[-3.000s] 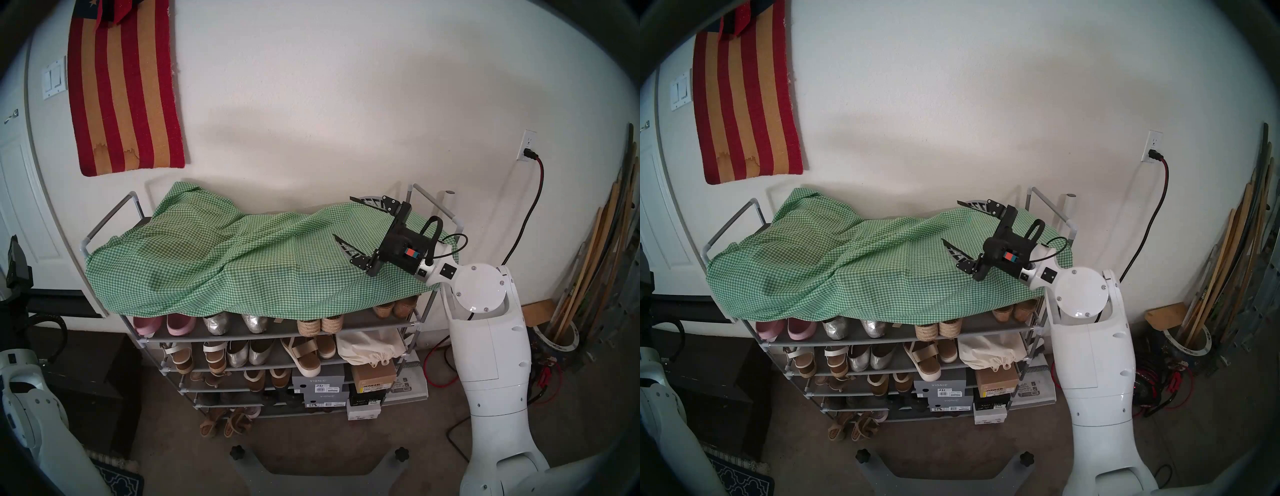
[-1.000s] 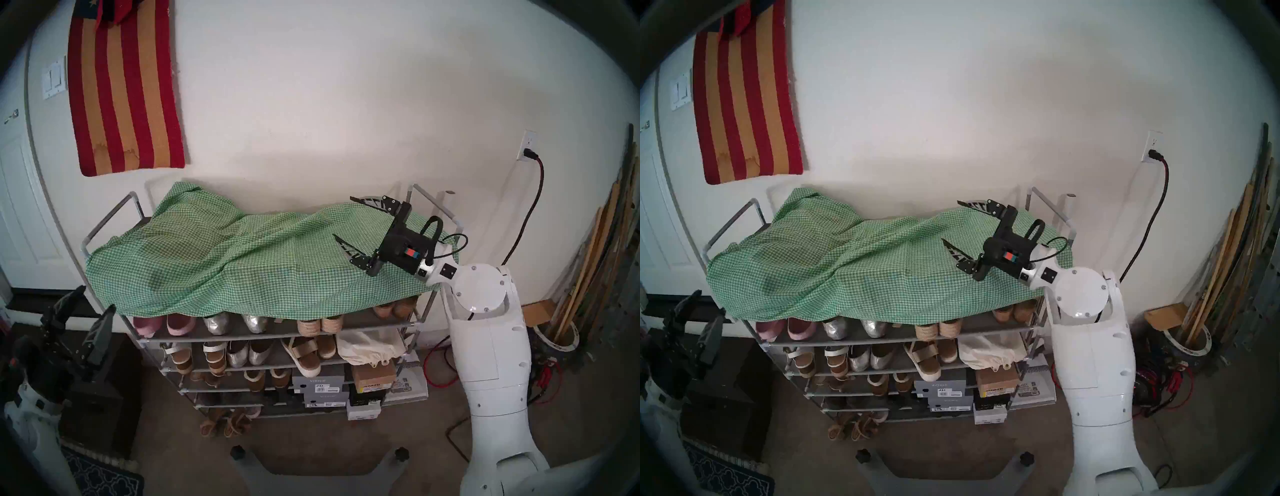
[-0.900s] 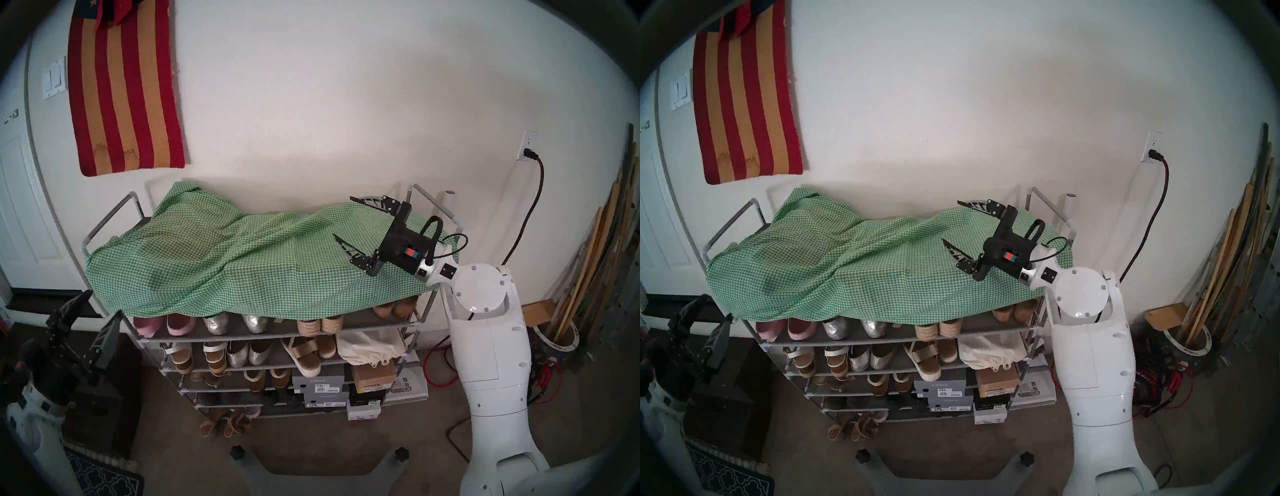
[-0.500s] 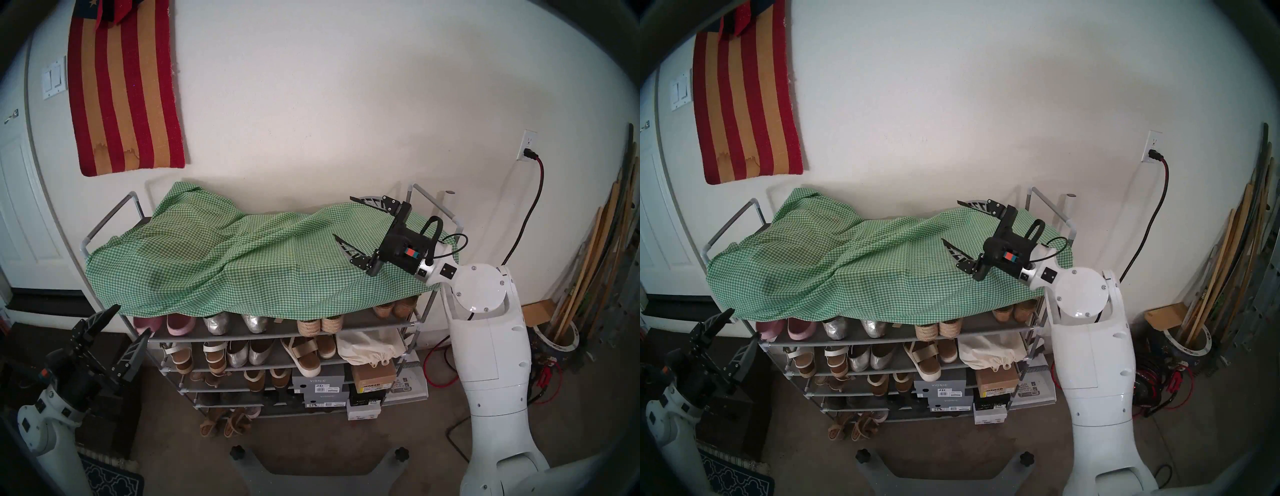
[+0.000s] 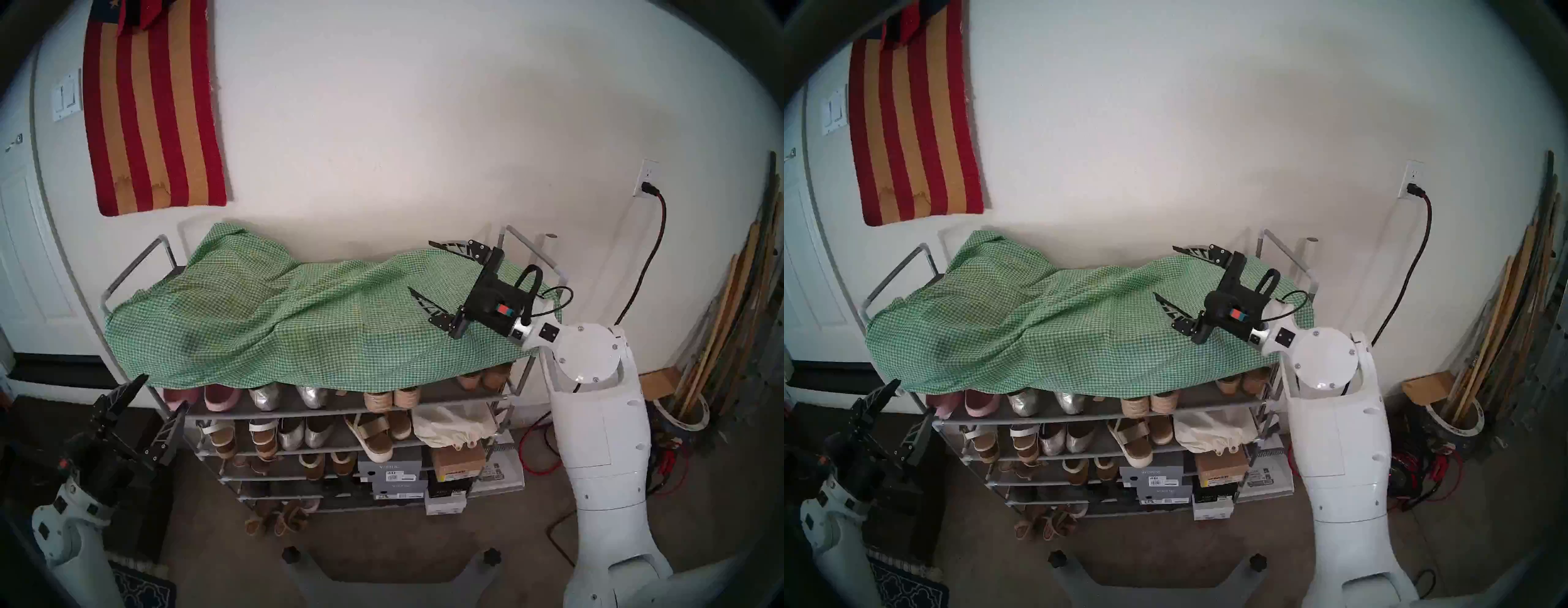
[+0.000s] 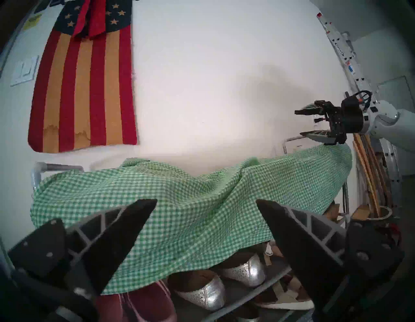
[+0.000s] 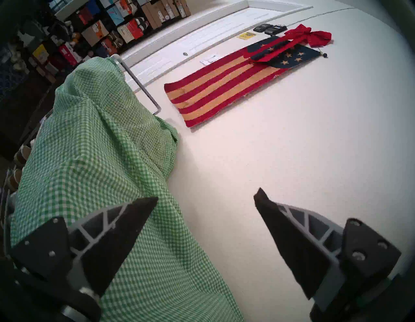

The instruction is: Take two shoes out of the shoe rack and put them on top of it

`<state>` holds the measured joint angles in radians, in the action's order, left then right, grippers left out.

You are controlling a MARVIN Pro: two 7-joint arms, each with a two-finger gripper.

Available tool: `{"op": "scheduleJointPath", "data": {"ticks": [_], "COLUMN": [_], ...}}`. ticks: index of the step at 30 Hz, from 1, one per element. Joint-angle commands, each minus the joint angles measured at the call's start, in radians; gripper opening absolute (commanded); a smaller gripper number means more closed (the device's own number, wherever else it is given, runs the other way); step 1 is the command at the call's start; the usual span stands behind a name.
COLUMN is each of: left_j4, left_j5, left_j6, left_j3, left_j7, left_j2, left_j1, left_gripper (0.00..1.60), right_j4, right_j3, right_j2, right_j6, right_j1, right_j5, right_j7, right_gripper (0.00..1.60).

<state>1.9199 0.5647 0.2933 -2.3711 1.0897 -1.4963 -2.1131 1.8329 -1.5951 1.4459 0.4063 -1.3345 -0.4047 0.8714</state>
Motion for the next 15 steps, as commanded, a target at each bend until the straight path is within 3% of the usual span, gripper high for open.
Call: {"op": "scheduleJointPath", "data": {"ticks": [1, 4, 5, 15], "left_j4": [0.111, 0.171, 0.232, 0.236], "left_j5": [0.029, 0.006, -0.102, -0.132], "left_j6": [-0.005, -0.023, -0.035, -0.032], "left_j3": [-0.050, -0.061, -0.056, -0.034], "left_j7": [0.081, 0.112, 0.171, 0.192], "left_j2": [0.043, 0.037, 0.077, 0.085], "left_j1": [-0.068, -0.117, -0.186, -0.200], "left_gripper": [1.60, 1.60, 1.60, 1.60], "right_j4": [0.000, 0.000, 0.000, 0.000], "right_j3": [0.000, 0.000, 0.000, 0.000], "right_j2": [-0.001, -0.001, -0.001, -0.001], "right_j6": [0.000, 0.000, 0.000, 0.000], "right_j1": [0.000, 0.000, 0.000, 0.000], "right_j5": [-0.001, -0.001, -0.001, -0.001], "right_j7": [0.000, 0.000, 0.000, 0.000], "right_gripper": [1.60, 1.60, 1.60, 1.60]}}
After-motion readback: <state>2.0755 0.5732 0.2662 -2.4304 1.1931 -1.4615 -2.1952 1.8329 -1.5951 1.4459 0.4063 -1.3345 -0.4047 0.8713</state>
